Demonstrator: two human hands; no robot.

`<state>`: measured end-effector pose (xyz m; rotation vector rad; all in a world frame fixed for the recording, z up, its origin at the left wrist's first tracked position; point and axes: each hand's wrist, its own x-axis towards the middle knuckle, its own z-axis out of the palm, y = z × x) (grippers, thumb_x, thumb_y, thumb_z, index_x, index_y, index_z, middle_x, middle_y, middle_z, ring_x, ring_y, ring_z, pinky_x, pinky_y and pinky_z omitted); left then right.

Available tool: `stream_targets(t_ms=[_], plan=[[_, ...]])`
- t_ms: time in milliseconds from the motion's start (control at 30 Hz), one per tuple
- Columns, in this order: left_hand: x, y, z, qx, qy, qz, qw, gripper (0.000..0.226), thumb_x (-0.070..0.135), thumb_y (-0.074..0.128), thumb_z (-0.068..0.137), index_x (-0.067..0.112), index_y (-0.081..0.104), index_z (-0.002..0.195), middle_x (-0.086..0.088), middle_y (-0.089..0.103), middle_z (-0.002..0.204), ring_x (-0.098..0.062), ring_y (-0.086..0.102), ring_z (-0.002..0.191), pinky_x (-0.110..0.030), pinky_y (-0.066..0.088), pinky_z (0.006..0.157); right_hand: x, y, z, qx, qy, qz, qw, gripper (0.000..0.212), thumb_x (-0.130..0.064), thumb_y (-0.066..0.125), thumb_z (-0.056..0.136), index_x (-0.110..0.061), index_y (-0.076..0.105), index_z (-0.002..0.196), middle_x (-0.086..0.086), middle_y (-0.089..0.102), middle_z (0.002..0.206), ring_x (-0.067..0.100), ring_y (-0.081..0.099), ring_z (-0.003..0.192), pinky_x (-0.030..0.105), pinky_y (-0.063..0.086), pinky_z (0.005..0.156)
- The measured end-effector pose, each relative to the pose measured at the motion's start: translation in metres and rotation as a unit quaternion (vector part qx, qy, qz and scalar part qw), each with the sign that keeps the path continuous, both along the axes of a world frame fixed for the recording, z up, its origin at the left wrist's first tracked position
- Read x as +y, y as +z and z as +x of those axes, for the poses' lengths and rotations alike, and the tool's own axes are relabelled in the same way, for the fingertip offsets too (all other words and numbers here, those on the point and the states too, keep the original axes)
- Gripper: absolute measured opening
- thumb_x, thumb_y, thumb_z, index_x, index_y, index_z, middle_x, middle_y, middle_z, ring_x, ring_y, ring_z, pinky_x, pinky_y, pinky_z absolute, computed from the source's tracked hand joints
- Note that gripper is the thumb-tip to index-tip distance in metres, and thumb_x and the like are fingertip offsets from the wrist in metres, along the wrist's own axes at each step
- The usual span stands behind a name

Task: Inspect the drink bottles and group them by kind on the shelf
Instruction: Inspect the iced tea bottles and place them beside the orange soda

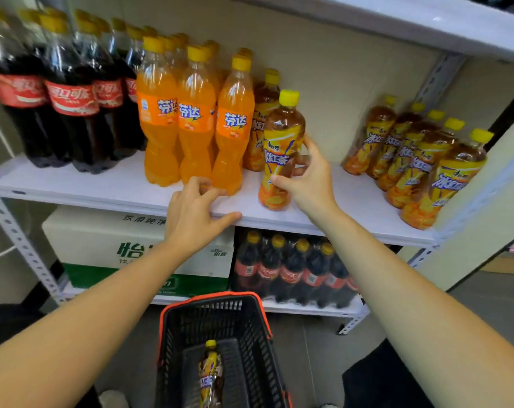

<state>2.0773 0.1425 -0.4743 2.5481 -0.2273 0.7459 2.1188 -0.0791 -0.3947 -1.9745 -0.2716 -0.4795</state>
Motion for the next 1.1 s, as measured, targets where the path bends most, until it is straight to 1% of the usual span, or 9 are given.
stream_targets(t_ms=[233,367,533,667,767,833,933,1000,1100], plan=[[0.000,-0.013,-0.001,0.002,0.008,0.037,0.999,0.059,0.069,0.057,0.086,0.021,0.079,0.111,-0.016,0.061,0.138,-0.036,0.063,0.113,-0.044,0.049,0.091,0.031,-0.013,0.049,-0.022,-0.009,-0.043,0.999,0.077,-0.017,0.085,0.081,-0.015,0.043,0.145,-0.001,0.063,0.132,0.013,0.061,0.111,0.040,0.055,0.098],[-0.003,-0.016,-0.002,-0.004,0.013,0.064,0.998,0.058,0.068,0.052,0.090,0.022,0.079,0.112,-0.018,0.061,0.141,-0.036,0.063,0.116,-0.045,0.045,0.095,0.036,-0.011,0.068,-0.019,0.004,-0.067,0.998,0.079,-0.019,0.084,0.083,-0.014,0.040,0.148,0.005,0.062,0.139,0.023,0.060,0.123,0.041,0.053,0.101],[-0.008,-0.014,-0.006,0.001,0.021,0.060,0.998,0.056,0.066,0.053,0.089,0.023,0.078,0.113,-0.017,0.060,0.142,-0.035,0.061,0.120,-0.042,0.040,0.098,0.032,-0.010,0.079,0.009,0.005,-0.068,0.998,0.068,-0.019,0.085,0.083,-0.009,0.049,0.139,0.007,0.068,0.119,0.021,0.066,0.102,0.043,0.057,0.093],[-0.021,-0.009,-0.009,-0.023,0.034,0.026,0.999,0.038,0.054,0.067,0.084,0.022,0.080,0.099,-0.009,0.068,0.128,-0.031,0.063,0.110,-0.041,0.042,0.090,0.014,-0.016,0.077,0.063,0.047,-0.051,0.996,0.065,-0.010,0.083,0.084,-0.005,0.051,0.141,0.008,0.064,0.117,0.023,0.066,0.104,0.038,0.057,0.093],[-0.039,0.000,-0.006,-0.074,0.006,0.023,0.997,0.035,0.053,0.068,0.085,0.022,0.080,0.097,0.000,0.069,0.111,-0.025,0.064,0.098,-0.038,0.042,0.083,-0.017,-0.029,0.079,0.075,-0.012,-0.058,0.995,0.056,-0.011,0.083,0.084,-0.006,0.059,0.135,0.012,0.066,0.120,0.026,0.067,0.102,0.024,0.053,0.083],[-0.053,0.008,0.001,-0.067,-0.032,0.032,0.997,0.041,0.058,0.066,0.086,0.023,0.079,0.103,0.002,0.070,0.114,-0.023,0.063,0.102,-0.037,0.044,0.083,-0.048,-0.036,0.084,0.074,-0.068,-0.043,0.994,0.046,-0.013,0.082,0.084,-0.007,0.064,0.127,0.011,0.068,0.117,0.029,0.069,0.101,0.025,0.053,0.083],[-0.086,0.018,0.027,0.002,-0.096,0.069,0.993,0.059,0.073,0.058,0.083,0.031,0.073,0.122,0.005,0.063,0.136,-0.021,0.054,0.124,-0.038,0.043,0.094,-0.107,-0.045,0.105,0.083,-0.168,-0.046,0.981,0.052,-0.023,0.084,0.083,-0.008,0.061,0.128,0.005,0.062,0.116,0.031,0.066,0.106,0.037,0.053,0.093],[-0.092,0.021,0.033,0.056,-0.128,0.126,0.982,0.073,0.083,0.048,0.081,0.036,0.062,0.136,0.006,0.051,0.151,-0.021,0.044,0.136,-0.040,0.037,0.105,-0.126,-0.046,0.113,0.079,-0.191,-0.037,0.978,0.059,-0.026,0.085,0.082,-0.007,0.058,0.130,0.007,0.062,0.122,0.030,0.063,0.113,0.033,0.049,0.093],[-0.099,0.026,0.050,0.086,-0.172,0.186,0.963,0.081,0.088,0.046,0.080,0.040,0.050,0.146,0.008,0.044,0.157,-0.021,0.040,0.140,-0.040,0.032,0.106,-0.149,-0.046,0.137,0.075,-0.217,-0.032,0.973,0.063,-0.027,0.088,0.077,-0.008,0.055,0.128,0.003,0.065,0.119,0.026,0.063,0.115,0.021,0.043,0.086]])
